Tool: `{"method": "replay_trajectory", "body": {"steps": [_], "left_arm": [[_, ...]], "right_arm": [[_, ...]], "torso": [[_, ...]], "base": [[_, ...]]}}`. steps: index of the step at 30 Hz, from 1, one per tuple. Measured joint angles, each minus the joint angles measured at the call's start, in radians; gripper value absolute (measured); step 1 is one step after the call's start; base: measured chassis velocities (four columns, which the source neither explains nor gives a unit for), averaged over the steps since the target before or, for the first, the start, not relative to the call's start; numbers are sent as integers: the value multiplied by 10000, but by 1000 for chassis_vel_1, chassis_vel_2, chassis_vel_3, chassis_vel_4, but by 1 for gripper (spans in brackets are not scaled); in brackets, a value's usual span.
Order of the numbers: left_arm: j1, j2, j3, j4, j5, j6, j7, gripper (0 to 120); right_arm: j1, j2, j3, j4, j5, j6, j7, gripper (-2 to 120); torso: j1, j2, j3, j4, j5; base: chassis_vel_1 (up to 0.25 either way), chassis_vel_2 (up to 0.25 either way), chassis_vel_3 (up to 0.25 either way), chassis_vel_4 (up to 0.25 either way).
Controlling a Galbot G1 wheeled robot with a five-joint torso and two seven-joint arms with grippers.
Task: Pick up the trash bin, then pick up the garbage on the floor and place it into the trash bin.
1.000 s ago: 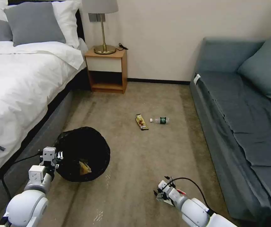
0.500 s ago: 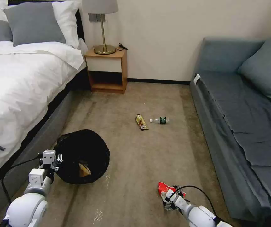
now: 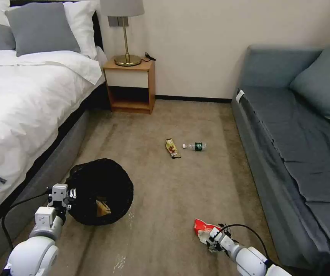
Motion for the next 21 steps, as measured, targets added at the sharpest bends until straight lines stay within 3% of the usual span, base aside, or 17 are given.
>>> {"method": "replay_trajectory", "body": {"steps": [2,4,10,15,21], "left_arm": [[-31,-11,15,42,0,-14,-9,4],[-96,-43,64,132,-7,-45,-48,4],[-110,-28,90,195,-54,-95,-69,4],[-95,31,77,243,-94,-193,-69,4],[-86,46,48,340,-113,-366,-75,4]], "right_arm": [[-22,18,13,-7,0,34,-6,92],[-87,54,68,-41,0,189,-99,80],[-238,98,149,31,22,201,-270,64],[-270,170,211,30,26,175,-480,41],[-385,169,311,126,16,224,-651,22]], "torso": [[0,0,0,0,0],[0,0,0,0,-2],[0,0,0,-1,-3],[0,0,0,0,4],[0,0,0,2,4]], "base": [[0,0,0,0],[0,0,0,0],[0,0,0,0],[0,0,0,0],[0,0,0,0]]}}
